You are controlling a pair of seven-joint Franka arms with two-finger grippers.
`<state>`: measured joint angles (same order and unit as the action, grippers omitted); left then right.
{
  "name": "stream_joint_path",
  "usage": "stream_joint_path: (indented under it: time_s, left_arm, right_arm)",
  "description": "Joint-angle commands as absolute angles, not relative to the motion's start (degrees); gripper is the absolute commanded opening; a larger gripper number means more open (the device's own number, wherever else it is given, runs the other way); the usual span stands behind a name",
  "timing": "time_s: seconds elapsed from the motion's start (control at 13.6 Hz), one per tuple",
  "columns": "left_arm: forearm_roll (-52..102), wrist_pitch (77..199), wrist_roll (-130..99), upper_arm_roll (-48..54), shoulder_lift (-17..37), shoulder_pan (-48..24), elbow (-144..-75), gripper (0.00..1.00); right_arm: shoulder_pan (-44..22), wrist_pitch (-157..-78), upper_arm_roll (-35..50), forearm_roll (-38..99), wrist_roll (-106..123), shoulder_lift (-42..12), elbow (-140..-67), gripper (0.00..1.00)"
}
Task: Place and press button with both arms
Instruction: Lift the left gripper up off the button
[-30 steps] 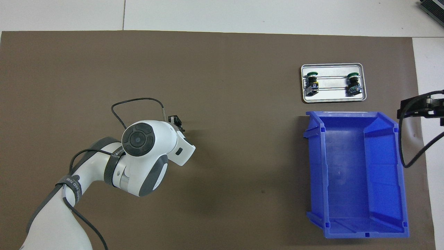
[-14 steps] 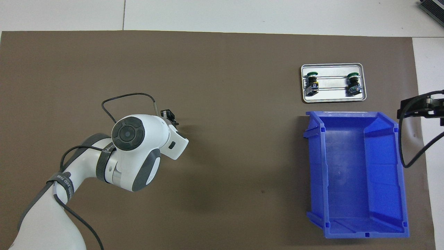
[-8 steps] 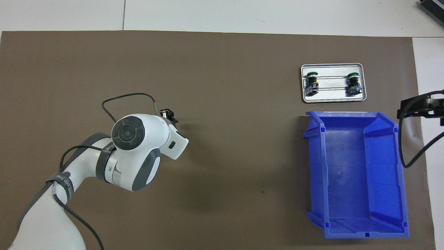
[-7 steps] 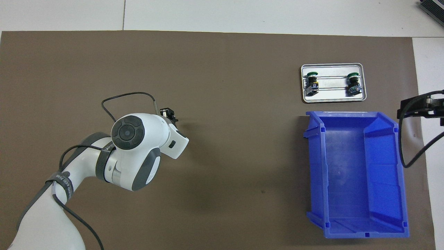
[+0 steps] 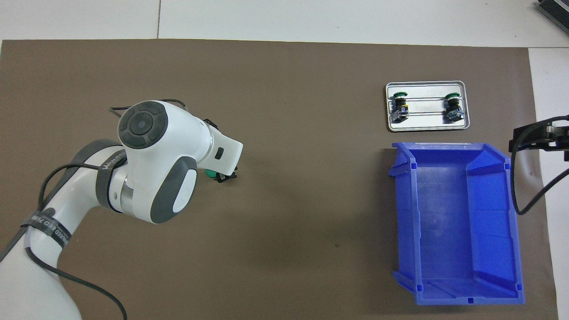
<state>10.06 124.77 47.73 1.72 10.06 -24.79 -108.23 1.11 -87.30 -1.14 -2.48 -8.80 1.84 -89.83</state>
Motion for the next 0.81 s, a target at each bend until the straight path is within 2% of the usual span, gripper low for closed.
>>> stream_joint_path:
  time_s: [0.0,0.29,0.66,0.73]
  left_arm:
    - [11.7,119.1,43.1,1.8,7.8,-20.9,-105.6,0.77]
    - [11.3,108.4,27.2,1.5,5.8,-16.0,-102.9,0.77]
    - [5.7,108.6,-3.9,1.8,4.8,-19.4,-104.3,0.76]
    - [5.5,109.5,-4.4,1.8,4.7,-20.1,-104.9,0.66]
  right_arm:
    - [1.7,-86.4,-0.9,-1.1,-7.6,2.8,-90.3,1.0]
    - [1.7,-86.4,-0.9,-1.1,-7.6,2.8,-90.3,1.0]
    - [1.7,-86.4,-0.9,-1.1,-7.6,2.8,-90.3,1.0]
    - [1.7,-86.4,-0.9,-1.1,-7.6,2.8,-90.3,1.0]
